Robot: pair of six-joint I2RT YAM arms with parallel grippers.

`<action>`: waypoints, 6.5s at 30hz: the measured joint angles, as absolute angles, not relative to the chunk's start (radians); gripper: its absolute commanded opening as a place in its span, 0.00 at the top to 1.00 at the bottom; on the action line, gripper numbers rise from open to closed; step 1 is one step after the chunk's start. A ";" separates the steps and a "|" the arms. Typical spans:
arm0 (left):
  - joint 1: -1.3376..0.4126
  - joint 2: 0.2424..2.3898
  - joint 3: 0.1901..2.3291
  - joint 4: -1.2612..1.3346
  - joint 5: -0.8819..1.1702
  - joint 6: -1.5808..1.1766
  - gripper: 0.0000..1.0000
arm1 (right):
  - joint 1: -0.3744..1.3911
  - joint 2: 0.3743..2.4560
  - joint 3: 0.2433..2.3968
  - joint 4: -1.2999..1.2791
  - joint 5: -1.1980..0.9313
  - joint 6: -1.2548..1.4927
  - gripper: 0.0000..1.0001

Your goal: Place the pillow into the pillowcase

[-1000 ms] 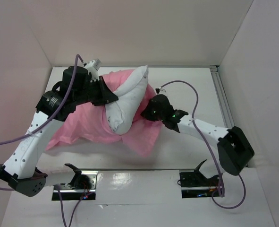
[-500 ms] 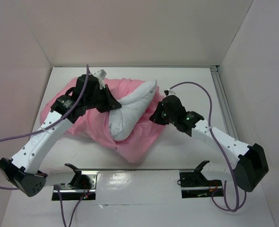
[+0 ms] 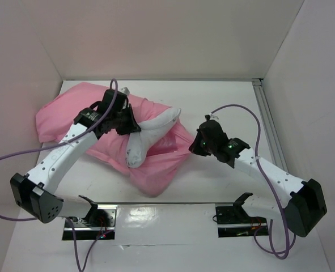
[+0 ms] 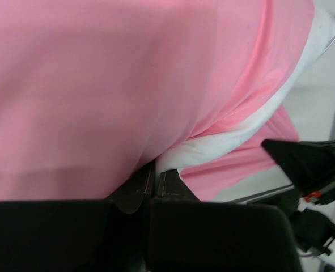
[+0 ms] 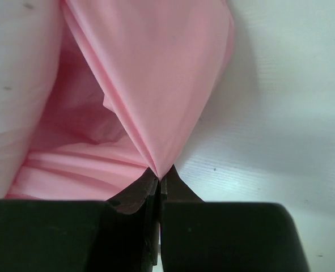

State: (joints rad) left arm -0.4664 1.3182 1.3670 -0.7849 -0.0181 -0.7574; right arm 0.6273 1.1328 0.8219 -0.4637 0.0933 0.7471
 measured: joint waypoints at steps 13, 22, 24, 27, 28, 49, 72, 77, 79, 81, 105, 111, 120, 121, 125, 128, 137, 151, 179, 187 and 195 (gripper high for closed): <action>-0.551 1.327 1.231 -0.746 0.038 -0.725 1.00 | 0.717 1.377 0.958 -0.503 0.279 0.727 0.30; -0.581 1.322 1.230 -0.730 0.018 -0.748 1.00 | 0.895 1.528 1.056 -0.517 0.409 0.752 0.15; -0.581 1.322 1.230 -0.730 0.012 -0.760 1.00 | 0.905 1.560 1.056 -0.508 0.415 0.763 0.13; -0.582 1.322 1.230 -0.729 0.005 -0.768 1.00 | 0.905 1.628 1.056 -0.470 0.432 0.775 0.22; -0.582 1.322 1.230 -0.729 0.004 -0.770 1.00 | 0.905 1.660 1.056 -0.455 0.436 0.779 0.27; -0.562 1.273 1.250 -0.796 -0.041 -0.783 1.00 | 0.723 1.431 0.981 -0.406 0.431 0.820 1.00; -0.748 1.515 1.323 -0.812 -0.100 -0.578 0.83 | 0.394 1.353 1.032 -0.224 -0.081 0.736 1.00; -0.797 1.540 1.585 -0.943 -0.159 -0.554 0.34 | 0.385 1.340 1.032 -0.198 -0.081 0.717 1.00; -0.830 1.549 1.717 -0.966 -0.194 -0.546 0.32 | 0.383 1.337 1.031 -0.187 -0.073 0.709 1.00; -0.861 1.568 1.842 -0.960 -0.236 -0.541 0.32 | 0.382 1.331 1.030 -0.180 -0.065 0.700 1.00; -0.867 2.001 1.876 -0.660 -0.456 -0.508 1.00 | 0.241 1.232 0.908 -0.186 -0.158 0.701 1.00; -0.864 1.994 1.771 -0.588 -0.387 -0.496 1.00 | 0.149 1.235 0.892 -0.188 -0.269 0.739 1.00; -0.858 1.911 1.544 -0.421 -0.236 -0.419 1.00 | 0.056 1.365 0.931 -0.154 -0.421 0.813 1.00; -0.859 1.917 1.542 -0.414 -0.228 -0.410 1.00 | 0.054 1.377 0.937 -0.138 -0.436 0.826 1.00; -0.864 1.974 1.550 -0.414 -0.208 -0.375 1.00 | 0.046 1.369 0.961 -0.071 -0.506 0.866 1.00; -0.865 2.016 1.565 -0.415 -0.185 -0.370 1.00 | 0.036 1.342 0.965 0.017 -0.539 0.899 1.00; -0.855 2.065 1.606 -0.429 -0.099 -0.377 1.00 | 0.010 1.059 1.011 0.184 -0.618 0.884 1.00; -0.731 1.978 1.568 -0.507 0.130 -0.478 1.00 | 0.136 1.140 0.843 -0.415 -0.211 0.624 0.30; -0.717 1.917 1.497 -0.501 0.184 -0.469 1.00 | 0.400 1.475 0.877 -0.442 0.208 0.727 1.00; -0.770 1.879 1.466 -0.456 0.123 -0.439 1.00 | 0.247 1.214 0.851 -0.358 -0.038 0.741 1.00; -0.790 1.883 1.483 -0.462 0.084 -0.419 1.00 | 0.209 1.145 0.842 -0.274 -0.256 0.748 1.00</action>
